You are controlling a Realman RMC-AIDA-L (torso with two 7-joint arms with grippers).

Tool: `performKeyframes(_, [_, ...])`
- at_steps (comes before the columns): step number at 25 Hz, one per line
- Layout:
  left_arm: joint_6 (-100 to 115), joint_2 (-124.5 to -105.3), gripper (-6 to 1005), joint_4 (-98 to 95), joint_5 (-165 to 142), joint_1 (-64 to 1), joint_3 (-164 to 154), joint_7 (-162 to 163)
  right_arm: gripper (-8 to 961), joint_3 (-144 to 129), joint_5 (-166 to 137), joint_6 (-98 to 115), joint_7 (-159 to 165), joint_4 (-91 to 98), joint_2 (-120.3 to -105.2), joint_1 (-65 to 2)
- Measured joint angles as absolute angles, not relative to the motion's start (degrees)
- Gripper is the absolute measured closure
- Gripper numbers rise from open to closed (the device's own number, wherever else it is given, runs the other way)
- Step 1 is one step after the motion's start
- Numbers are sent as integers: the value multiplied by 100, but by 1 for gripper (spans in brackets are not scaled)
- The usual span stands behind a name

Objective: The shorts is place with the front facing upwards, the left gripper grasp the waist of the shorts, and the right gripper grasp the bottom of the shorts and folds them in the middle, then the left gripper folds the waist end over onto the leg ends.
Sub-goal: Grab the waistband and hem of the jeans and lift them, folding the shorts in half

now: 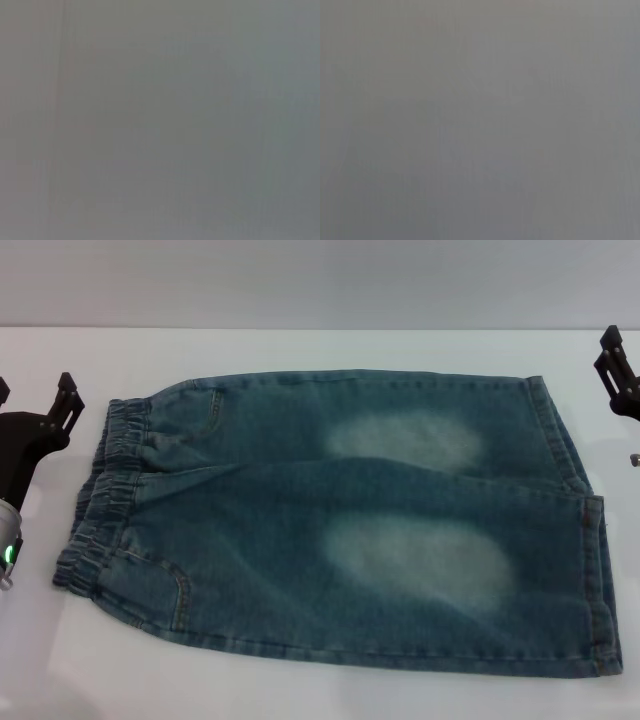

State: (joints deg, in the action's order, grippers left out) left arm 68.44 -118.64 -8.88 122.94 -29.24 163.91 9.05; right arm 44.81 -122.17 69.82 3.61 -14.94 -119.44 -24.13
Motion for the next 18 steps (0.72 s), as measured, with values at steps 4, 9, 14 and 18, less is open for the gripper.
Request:
performKeyframes(4, [6860, -11865, 168, -888, 12291, -2942, 16391, 905, 248, 4481, -12217, 6969, 361, -1494, -11944, -2407])
performKeyframes(9, [6861, -11865, 168, -888, 12301, -2944, 16391, 905, 247, 4487, -12217, 6947, 360, -1494, -11944, -2408])
performKeyframes(14, [6823, -11866, 167, -888, 12290, -2954, 16368, 905, 246, 4518, -12217, 6927, 393, -1494, -11944, -2412])
performKeyframes(18, [6811, -11866, 169, -888, 12286, -2966, 16348, 905, 246, 4507, -12219, 6688, 522, -1496, -11939, -2451])
